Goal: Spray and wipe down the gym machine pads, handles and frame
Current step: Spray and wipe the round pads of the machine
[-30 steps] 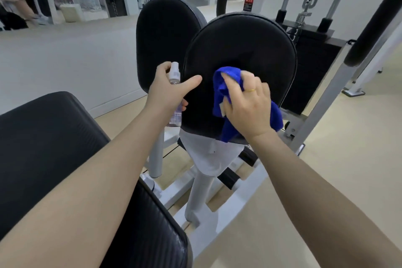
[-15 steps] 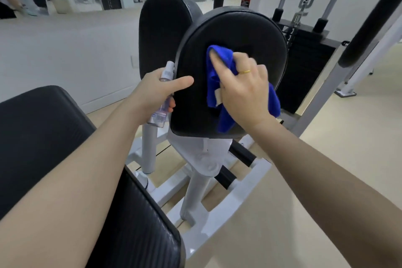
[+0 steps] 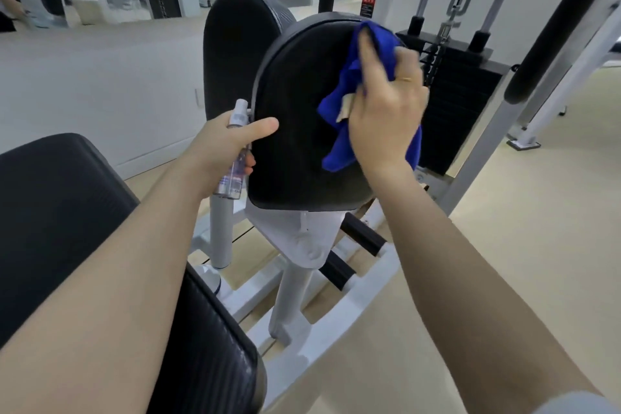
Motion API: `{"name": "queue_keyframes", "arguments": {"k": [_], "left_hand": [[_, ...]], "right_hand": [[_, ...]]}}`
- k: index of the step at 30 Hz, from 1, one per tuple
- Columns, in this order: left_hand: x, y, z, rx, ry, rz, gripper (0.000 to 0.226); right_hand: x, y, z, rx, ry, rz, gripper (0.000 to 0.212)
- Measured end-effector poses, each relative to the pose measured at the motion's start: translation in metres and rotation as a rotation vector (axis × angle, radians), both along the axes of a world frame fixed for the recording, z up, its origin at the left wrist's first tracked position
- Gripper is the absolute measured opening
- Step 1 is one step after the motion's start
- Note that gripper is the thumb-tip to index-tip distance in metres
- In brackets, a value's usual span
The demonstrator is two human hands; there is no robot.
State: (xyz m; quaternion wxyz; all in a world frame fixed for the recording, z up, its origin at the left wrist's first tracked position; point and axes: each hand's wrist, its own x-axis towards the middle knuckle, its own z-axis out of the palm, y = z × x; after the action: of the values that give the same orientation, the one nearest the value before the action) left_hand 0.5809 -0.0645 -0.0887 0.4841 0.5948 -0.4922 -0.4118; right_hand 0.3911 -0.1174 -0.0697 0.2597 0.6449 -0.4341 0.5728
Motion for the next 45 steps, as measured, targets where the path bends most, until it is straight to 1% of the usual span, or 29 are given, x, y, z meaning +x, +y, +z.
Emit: {"name": "queue_keyframes", "arguments": {"k": [1,2,3,5,7,8,9,10,12,14,17,19,21,22,23,26,27,28,29,31,32,34,35,37,39,41,42,43,45], "left_hand": [[-0.002,0.001,-0.002,0.003,0.019,0.014,0.029],[-0.003,0.001,-0.004,0.004,0.035,0.017,0.028],[-0.003,0.002,-0.006,-0.003,0.06,0.017,0.026],[-0.002,0.0,-0.007,-0.037,0.11,-0.003,0.01],[0.002,-0.001,-0.006,-0.041,0.13,-0.011,0.008],[0.003,-0.001,-0.006,-0.032,0.133,-0.012,0.014],[0.004,-0.001,-0.006,-0.01,0.116,-0.01,0.027],[0.004,-0.001,-0.005,0.012,0.081,-0.003,0.035],[0.003,0.001,-0.005,0.021,0.039,0.031,0.038],[0.001,0.001,-0.007,0.008,0.034,0.05,0.038],[0.0,0.003,-0.007,-0.006,0.034,0.068,0.036],[0.002,0.004,-0.007,-0.035,0.051,0.051,0.024],[0.003,0.007,-0.007,-0.055,0.046,0.041,0.015],[0.003,0.008,-0.007,-0.056,0.044,0.052,0.019],[0.003,0.008,-0.007,-0.046,0.039,0.067,0.025],[0.002,0.009,-0.007,-0.007,0.015,0.078,0.044],[0.002,0.009,-0.008,-0.003,0.006,0.081,0.046],[0.003,0.009,-0.009,-0.007,0.004,0.088,0.047],[0.004,0.008,-0.009,-0.02,0.018,0.099,0.047],[0.004,0.006,-0.009,-0.031,0.033,0.096,0.05],[0.004,0.007,-0.009,-0.026,0.019,0.09,0.05],[0.004,0.008,-0.008,-0.017,-0.008,0.088,0.039],[0.004,0.008,-0.007,-0.011,-0.031,0.087,0.032],[0.003,0.01,-0.005,0.005,-0.098,0.081,0.03],[0.001,0.011,-0.005,0.01,-0.124,0.095,0.031],[0.001,0.011,-0.006,0.012,-0.115,0.107,0.031],[0.001,0.012,-0.006,0.011,-0.104,0.105,0.03],[0.002,0.012,-0.005,0.005,-0.094,0.104,0.03],[0.003,0.013,-0.006,-0.006,-0.088,0.107,0.031]], "right_hand": [[0.003,0.001,0.002,0.014,-0.102,0.031,0.048],[0.013,0.004,-0.002,0.021,-0.137,0.069,0.046],[0.029,0.009,-0.009,0.032,-0.097,0.096,0.043],[0.062,0.026,-0.027,0.041,0.125,0.139,0.035],[0.065,0.029,-0.028,0.027,0.32,0.15,0.035],[0.054,0.024,-0.018,0.016,0.348,0.139,0.038],[0.039,0.017,-0.006,0.013,0.307,0.109,0.041],[0.021,0.009,0.007,0.006,0.198,0.063,0.043],[-0.004,-0.009,0.028,-0.01,-0.055,0.008,0.043],[0.001,-0.01,0.025,0.027,-0.137,0.036,0.042],[0.04,0.011,-0.005,0.057,-0.016,0.205,0.042],[0.058,0.026,-0.024,0.075,0.182,0.301,0.035],[0.055,0.03,-0.027,0.025,0.411,0.254,0.038],[0.046,0.023,-0.022,-0.004,0.437,0.211,0.043],[0.035,0.016,-0.015,0.003,0.381,0.176,0.048],[0.012,-0.003,0.003,0.04,-0.046,0.091,0.049],[0.017,0.0,0.001,0.06,-0.136,0.054,0.048],[0.028,0.007,-0.007,0.09,-0.163,0.049,0.049],[0.044,0.017,-0.017,0.166,-0.15,0.114,0.051],[0.06,0.038,-0.04,0.293,0.026,0.291,0.05],[0.057,0.043,-0.047,0.295,0.149,0.325,0.047],[0.035,0.032,-0.042,0.188,0.291,0.236,0.046],[0.019,0.023,-0.037,0.136,0.262,0.175,0.048],[-0.008,0.003,-0.026,0.083,0.085,0.068,0.051],[-0.025,-0.01,-0.025,0.14,-0.118,0.002,0.05],[-0.016,-0.006,-0.042,0.21,-0.226,0.009,0.048],[-0.006,0.0,-0.057,0.24,-0.214,0.056,0.049],[0.004,0.008,-0.072,0.252,-0.14,0.101,0.049],[0.009,0.016,-0.092,0.314,0.015,0.173,0.037]]}}
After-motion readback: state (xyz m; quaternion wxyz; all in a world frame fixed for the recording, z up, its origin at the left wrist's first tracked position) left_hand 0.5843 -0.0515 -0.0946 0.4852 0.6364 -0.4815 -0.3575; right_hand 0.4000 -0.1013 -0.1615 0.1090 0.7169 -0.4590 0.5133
